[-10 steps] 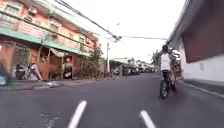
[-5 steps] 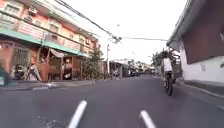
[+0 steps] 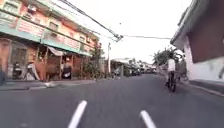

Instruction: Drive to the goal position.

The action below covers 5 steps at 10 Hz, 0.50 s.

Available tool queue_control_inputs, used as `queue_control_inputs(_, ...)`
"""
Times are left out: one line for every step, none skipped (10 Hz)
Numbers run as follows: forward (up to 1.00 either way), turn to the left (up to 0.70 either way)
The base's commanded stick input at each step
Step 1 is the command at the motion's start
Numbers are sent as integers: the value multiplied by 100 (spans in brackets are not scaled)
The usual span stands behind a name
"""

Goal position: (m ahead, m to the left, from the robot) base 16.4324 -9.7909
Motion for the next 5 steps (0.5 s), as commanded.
queue_control_inputs(100, 0)
queue_control_inputs(100, 0)
queue_control_inputs(100, -2)
queue_control_inputs(100, -8)
queue_control_inputs(100, -2)
